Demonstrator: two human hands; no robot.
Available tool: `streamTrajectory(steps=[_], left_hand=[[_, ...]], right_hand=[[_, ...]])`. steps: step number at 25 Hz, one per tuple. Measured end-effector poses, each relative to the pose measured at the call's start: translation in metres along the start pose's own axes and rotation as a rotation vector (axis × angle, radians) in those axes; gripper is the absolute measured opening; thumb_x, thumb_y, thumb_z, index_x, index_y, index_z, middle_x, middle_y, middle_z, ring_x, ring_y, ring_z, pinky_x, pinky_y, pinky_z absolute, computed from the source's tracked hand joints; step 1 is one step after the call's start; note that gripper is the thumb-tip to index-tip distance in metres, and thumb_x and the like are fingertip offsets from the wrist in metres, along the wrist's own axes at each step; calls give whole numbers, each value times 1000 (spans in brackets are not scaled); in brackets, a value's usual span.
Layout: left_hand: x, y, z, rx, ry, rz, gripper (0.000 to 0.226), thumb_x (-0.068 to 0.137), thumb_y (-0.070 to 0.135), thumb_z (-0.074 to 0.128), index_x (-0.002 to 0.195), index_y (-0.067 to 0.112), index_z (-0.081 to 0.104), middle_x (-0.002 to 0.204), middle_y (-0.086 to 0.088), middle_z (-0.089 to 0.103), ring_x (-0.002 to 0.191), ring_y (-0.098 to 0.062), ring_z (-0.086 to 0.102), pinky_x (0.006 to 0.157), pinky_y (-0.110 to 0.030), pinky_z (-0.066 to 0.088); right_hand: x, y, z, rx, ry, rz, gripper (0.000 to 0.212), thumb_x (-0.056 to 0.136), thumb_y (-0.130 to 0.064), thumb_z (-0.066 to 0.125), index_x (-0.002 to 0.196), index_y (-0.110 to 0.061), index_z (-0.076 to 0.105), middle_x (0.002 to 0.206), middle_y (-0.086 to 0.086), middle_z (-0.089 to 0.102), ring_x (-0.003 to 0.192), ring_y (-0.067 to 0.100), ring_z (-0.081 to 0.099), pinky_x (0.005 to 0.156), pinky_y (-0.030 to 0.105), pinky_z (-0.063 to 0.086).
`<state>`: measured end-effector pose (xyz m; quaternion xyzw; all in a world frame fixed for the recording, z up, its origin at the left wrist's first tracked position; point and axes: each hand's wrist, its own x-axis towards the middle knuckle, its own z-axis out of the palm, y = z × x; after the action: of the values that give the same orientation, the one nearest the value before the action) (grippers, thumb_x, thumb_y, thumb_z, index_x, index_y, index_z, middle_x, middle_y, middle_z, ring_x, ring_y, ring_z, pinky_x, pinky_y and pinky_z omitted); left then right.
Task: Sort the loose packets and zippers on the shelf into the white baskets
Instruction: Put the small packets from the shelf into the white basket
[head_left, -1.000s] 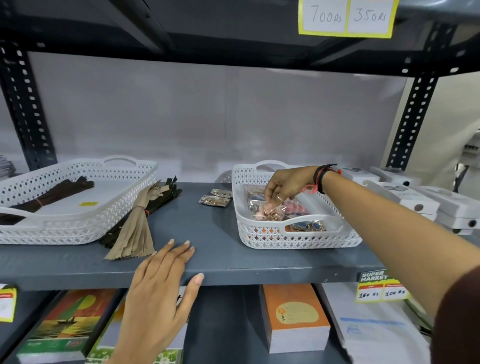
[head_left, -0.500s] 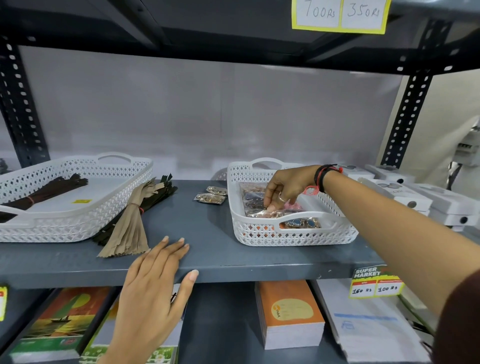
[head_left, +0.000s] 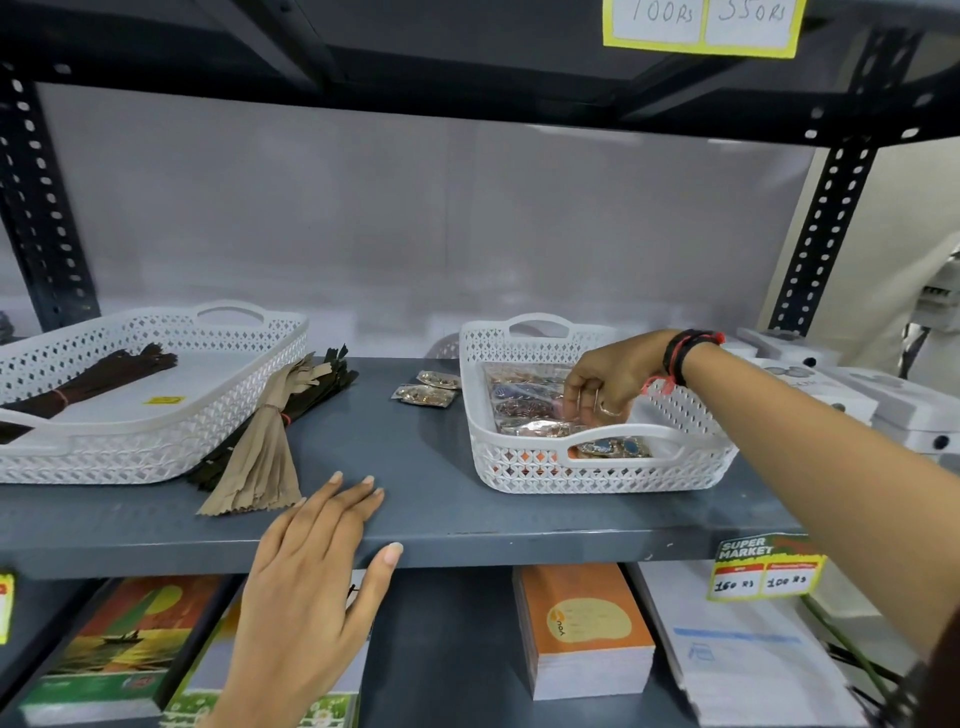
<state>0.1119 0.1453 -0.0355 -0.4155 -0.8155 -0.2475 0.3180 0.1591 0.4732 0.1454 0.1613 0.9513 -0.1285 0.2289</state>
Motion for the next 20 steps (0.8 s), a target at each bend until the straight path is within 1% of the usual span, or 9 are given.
streamTrajectory(steps=[2,4,7,10,14,16,17,18,20], left_hand=[[1,-1,0,6,-13,1,50,96,48,37,122,16,65,131,4,61,133,-14,44,109,-29,26],[1,-2,0,10,-28,-6,51,97,49,35,123,17,64,132,5,60,134,-14,43,107,-30,28],[0,-3,-2,18,-51,-15,54,100,49,28,126,17,63,134,6,59,134,-13,42,108,-29,27],[0,-5,-3,30,-80,-20,56,102,49,23,129,19,62,135,7,58,134,-11,41,108,-29,27],[-1,-7,-1,26,-67,-4,55,102,49,25,128,19,62,135,8,58,134,-12,43,107,-31,30],[0,-8,1,32,-59,3,55,101,50,26,128,20,63,136,8,58,134,-12,44,106,-31,31],[0,-8,1,36,-57,4,55,101,50,26,128,20,63,136,8,58,133,-12,45,105,-32,32],[1,-8,2,39,-57,4,55,101,51,25,128,20,63,136,8,58,133,-12,45,104,-33,33],[2,-8,3,51,-58,1,56,101,51,25,128,20,63,135,8,59,133,-12,46,103,-33,33]], right_hand=[[-8,-3,-12,-18,107,-17,39,82,-5,68,119,-10,59,104,4,70,81,9,62,64,20,50],[-6,-17,-25,-52,319,-91,36,81,-23,72,114,-13,63,108,4,69,89,14,60,71,23,49],[17,-57,-31,-133,544,-276,31,84,-27,68,111,-11,67,111,5,68,92,13,57,82,23,44],[53,-100,-31,-194,559,-356,30,88,-21,62,115,-9,65,117,6,68,102,19,61,87,23,43],[104,-132,-34,-383,416,-307,40,88,-6,51,127,-9,58,128,8,64,117,26,59,99,28,45],[127,-139,-33,-519,307,-199,42,87,-5,50,128,-6,57,126,10,64,107,27,63,91,26,53],[133,-142,-32,-589,243,-134,41,88,-4,49,128,-2,56,123,12,65,94,26,64,77,20,56],[141,-143,-31,-637,190,-90,41,89,-5,48,129,2,55,121,14,64,83,23,59,63,18,52],[151,-146,-30,-683,157,-53,42,92,-11,49,132,2,53,126,18,61,85,19,48,49,20,41]])
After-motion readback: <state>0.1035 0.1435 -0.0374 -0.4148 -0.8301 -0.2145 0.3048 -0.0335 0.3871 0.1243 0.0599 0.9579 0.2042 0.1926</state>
